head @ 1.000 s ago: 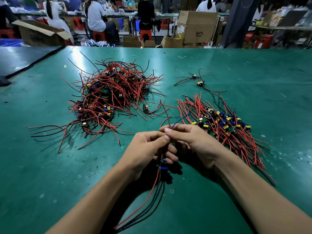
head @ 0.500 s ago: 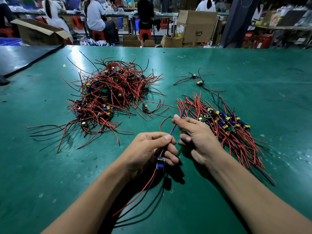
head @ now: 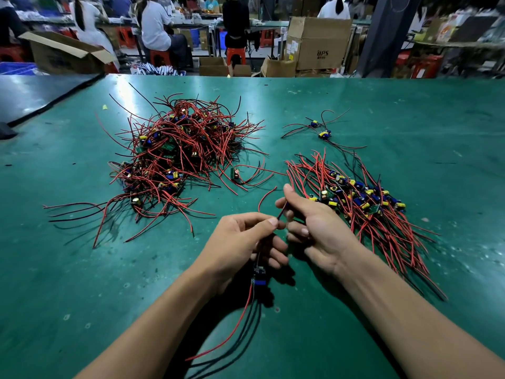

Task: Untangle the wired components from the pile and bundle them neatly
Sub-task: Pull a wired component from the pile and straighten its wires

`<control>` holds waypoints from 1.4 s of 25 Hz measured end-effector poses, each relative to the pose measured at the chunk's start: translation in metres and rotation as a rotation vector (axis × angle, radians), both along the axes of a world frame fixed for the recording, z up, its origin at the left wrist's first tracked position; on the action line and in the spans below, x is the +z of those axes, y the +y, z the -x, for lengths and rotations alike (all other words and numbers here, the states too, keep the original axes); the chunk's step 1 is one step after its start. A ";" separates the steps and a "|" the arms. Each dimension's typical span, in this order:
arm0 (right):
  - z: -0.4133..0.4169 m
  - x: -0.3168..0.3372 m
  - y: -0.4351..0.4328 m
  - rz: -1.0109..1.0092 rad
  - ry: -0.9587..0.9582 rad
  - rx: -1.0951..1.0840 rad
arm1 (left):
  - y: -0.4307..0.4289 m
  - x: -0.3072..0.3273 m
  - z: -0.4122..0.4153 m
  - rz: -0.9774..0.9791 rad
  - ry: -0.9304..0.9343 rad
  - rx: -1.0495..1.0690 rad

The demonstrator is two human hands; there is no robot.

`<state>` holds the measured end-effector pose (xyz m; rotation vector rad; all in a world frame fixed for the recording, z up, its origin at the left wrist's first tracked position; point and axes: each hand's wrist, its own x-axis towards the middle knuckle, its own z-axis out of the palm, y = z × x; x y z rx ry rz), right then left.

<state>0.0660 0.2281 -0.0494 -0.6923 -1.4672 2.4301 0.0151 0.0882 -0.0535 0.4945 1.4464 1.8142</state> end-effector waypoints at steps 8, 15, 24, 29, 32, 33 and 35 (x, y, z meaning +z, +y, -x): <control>-0.005 0.001 -0.009 -0.225 0.032 0.138 | 0.000 0.001 0.001 -0.028 0.015 -0.005; -0.001 0.005 0.004 -0.240 -0.027 0.079 | -0.002 0.003 0.007 -0.048 0.009 -0.028; -0.001 0.013 0.006 0.549 0.098 0.132 | -0.004 0.005 0.008 -0.062 -0.025 -0.024; 0.001 0.011 0.005 0.378 0.061 0.051 | -0.003 0.006 0.007 -0.047 -0.077 0.030; 0.002 0.006 0.005 0.222 0.012 0.038 | -0.004 0.009 0.016 -0.109 -0.193 0.151; 0.002 0.005 0.004 0.186 0.006 0.041 | -0.005 0.011 0.020 -0.153 -0.242 0.173; 0.003 0.003 0.001 0.127 0.003 0.056 | -0.009 0.013 0.028 -0.220 -0.309 0.188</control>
